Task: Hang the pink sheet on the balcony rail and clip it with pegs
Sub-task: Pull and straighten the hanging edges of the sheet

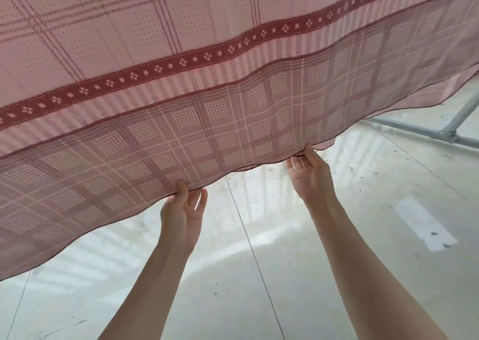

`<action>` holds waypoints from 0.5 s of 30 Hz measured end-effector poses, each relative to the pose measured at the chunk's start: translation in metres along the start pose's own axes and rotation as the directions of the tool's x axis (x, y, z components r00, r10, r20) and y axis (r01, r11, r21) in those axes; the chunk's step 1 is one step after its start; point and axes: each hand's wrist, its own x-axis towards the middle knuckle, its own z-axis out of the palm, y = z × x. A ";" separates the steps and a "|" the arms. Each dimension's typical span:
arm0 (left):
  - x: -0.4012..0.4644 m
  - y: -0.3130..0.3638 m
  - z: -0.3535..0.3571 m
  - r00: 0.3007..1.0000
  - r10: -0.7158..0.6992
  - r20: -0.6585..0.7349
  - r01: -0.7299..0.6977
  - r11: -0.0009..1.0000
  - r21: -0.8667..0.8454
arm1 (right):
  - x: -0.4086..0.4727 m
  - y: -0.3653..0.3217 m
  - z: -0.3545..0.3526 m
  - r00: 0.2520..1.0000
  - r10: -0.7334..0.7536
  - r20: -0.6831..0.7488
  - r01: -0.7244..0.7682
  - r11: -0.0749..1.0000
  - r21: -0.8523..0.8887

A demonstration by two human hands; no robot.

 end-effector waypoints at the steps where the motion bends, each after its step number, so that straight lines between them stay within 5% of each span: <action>1: 0.000 -0.002 0.002 1.000 0.003 0.002 -0.003 1.000 0.010 | 0.001 -0.006 -0.001 1.000 -0.005 -0.001 0.005 1.000 -0.001; 15: 0.001 -0.001 -0.002 0.998 0.055 0.004 -0.055 0.990 0.132 | 0.025 -0.024 -0.003 0.996 -0.081 -0.040 0.087 0.980 0.177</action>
